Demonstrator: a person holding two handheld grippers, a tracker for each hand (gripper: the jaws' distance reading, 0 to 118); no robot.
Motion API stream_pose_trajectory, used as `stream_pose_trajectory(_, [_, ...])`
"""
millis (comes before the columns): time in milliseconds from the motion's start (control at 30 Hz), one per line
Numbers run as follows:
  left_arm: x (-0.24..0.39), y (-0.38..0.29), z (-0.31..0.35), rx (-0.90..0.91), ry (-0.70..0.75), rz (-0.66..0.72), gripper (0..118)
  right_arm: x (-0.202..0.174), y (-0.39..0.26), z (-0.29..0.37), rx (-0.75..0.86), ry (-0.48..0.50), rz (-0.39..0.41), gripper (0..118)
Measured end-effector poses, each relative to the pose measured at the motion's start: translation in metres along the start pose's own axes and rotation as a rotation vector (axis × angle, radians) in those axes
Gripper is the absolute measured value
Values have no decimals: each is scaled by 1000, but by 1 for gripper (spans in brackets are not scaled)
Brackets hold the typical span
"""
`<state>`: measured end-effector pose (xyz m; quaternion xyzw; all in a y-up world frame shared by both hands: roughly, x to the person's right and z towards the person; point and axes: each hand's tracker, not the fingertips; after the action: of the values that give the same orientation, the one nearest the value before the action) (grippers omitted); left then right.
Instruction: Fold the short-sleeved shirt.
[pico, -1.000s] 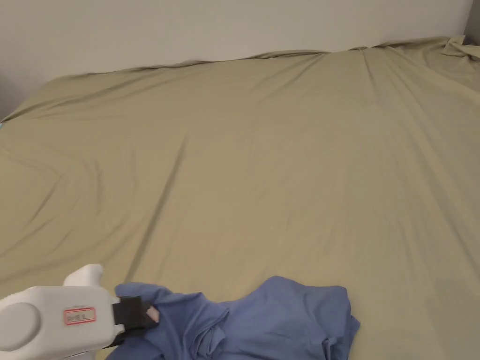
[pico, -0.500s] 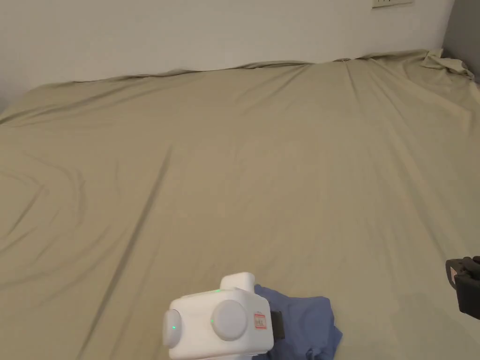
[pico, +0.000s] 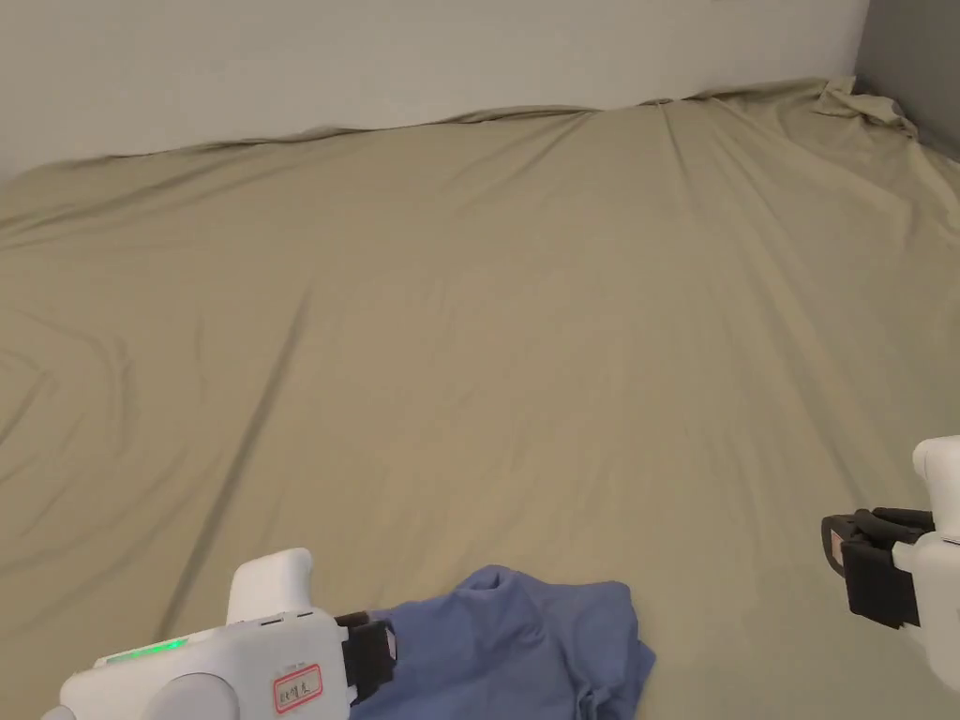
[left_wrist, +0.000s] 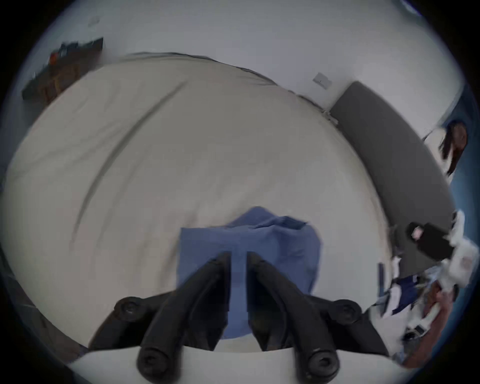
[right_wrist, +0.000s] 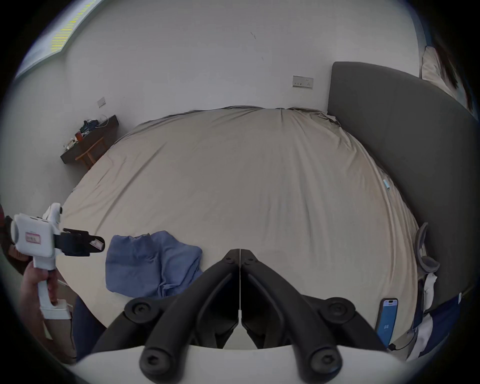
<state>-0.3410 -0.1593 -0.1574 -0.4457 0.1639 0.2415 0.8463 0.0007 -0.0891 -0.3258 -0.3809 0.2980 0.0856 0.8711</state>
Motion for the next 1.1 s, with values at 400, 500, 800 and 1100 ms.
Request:
stream_pose_trajectory(400, [130,-35,-115,-123,-24,-260,10,-4,-5,0,-45,-1,27,3])
stream_pose_trajectory(500, [148,-37,-109,-104,-84,-299,10,-5,-6,2,-54,-8,39,3])
stream_pose_trajectory(800, [133,-23,-63,-196,-467,-122,9,-17,3,0,-33,97,59,3])
stream_pose_trajectory(1100, [-78,9,30,-16,-262,187,9,-58,-14,-114,-289,821,-188,3])
